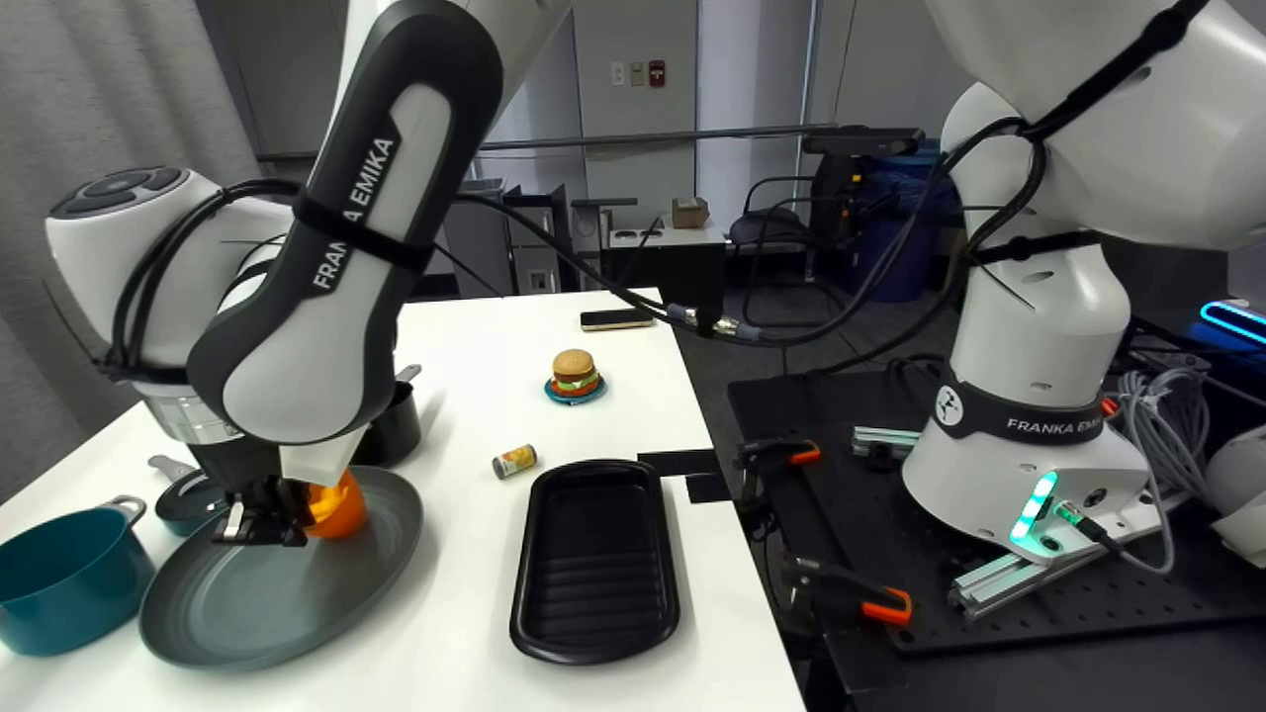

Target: Pour the contents of the orange cup onto the plate

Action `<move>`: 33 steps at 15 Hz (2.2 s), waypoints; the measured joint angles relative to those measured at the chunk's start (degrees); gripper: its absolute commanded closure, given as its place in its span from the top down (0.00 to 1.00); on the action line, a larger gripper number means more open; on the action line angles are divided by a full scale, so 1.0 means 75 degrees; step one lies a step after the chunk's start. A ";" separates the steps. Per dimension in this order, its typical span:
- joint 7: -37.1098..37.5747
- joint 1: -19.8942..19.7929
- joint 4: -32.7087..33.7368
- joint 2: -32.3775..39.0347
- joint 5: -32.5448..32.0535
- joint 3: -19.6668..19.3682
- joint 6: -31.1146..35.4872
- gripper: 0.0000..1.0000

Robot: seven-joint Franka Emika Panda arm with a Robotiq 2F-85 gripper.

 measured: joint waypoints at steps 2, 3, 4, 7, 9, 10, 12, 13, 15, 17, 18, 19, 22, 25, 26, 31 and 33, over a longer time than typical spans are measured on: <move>0.0000 -0.0001 0.0022 -0.0009 0.0009 -0.0006 -0.0004 0.02; 0.0000 -0.0001 0.0051 -0.0014 0.0009 -0.0011 -0.0011 0.01; 0.0000 -0.0001 0.0069 -0.0014 0.0011 -0.0012 -0.0012 0.01; 0.0006 -0.0001 0.0130 -0.0014 0.0014 -0.0019 -0.0026 0.01; 0.0042 0.0009 0.0164 -0.0015 0.0014 -0.0057 -0.0026 0.01; 0.0080 0.0014 0.0173 -0.0015 0.0014 -0.0075 -0.0026 0.01; 0.0203 0.0047 0.0197 -0.0012 0.0014 -0.0133 -0.0026 0.01; 0.0284 0.0067 0.0204 -0.0009 0.0014 -0.0161 -0.0026 0.01; 0.0475 0.0127 0.0208 -0.0003 0.0014 -0.0220 -0.0027 0.01; 0.0652 0.0193 0.0208 0.0003 0.0015 -0.0285 -0.0027 0.01; 0.0735 0.0224 0.0208 0.0006 0.0014 -0.0317 -0.0027 0.01; 0.0815 0.0257 0.0209 0.0009 0.0014 -0.0350 -0.0027 0.01; 0.1100 0.0360 0.0211 0.0020 0.0015 -0.0450 -0.0027 0.01; 0.1425 0.0497 0.0216 0.0039 0.0015 -0.0585 -0.0027 0.01; 0.1561 0.0552 0.0219 0.0048 0.0015 -0.0639 -0.0027 0.01; 0.1429 -0.0014 0.0177 -0.0131 0.0017 -0.1232 -0.0018 0.01; 0.1327 -0.0319 0.0193 -0.0181 0.0017 -0.1397 -0.0018 0.01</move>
